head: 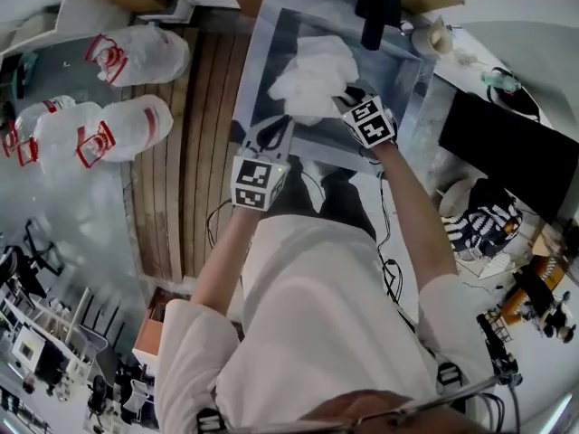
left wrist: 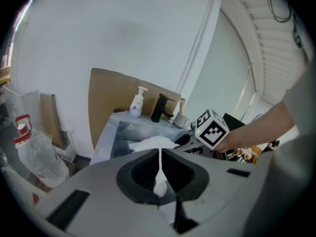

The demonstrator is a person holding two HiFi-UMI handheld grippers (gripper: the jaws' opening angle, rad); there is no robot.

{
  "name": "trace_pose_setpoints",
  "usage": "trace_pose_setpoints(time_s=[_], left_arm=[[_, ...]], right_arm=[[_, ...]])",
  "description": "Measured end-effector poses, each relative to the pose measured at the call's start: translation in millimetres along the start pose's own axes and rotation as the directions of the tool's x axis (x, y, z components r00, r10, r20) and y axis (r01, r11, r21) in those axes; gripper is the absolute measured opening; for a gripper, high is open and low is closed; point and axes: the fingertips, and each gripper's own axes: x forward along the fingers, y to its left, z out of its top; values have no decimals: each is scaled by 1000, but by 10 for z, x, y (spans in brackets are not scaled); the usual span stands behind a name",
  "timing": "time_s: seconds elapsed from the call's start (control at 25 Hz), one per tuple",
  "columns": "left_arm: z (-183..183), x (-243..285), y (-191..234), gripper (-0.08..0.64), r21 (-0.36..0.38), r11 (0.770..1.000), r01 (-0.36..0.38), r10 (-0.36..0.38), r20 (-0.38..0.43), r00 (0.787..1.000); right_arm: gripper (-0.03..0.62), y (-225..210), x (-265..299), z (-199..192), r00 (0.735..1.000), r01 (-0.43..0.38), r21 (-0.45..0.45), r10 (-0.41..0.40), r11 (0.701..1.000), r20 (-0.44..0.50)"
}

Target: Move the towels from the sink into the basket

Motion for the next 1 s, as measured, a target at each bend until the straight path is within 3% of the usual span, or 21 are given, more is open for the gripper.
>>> trace_pose_setpoints(time_s=[0.32,0.6,0.8,1.0], left_arm=[[301,-216,-346,17,58,998,10,-12,34,999],[534,-349,-871,17,102,993,53,-60,65,996],[676,-345,-1265,17,121,987,102,-111,70,991],[804,-237,-1571,17,164,975,147,-154,34,987]], right_arm=[[101,-2,-981,226,986,52,72,-63,996,151],[101,7,-1902,206,955,97,140,-131,985,267],[101,-16,-2558,150,923,114,185,-173,976,343],[100,-130,-3205,66,867,106,302,-237,947,439]])
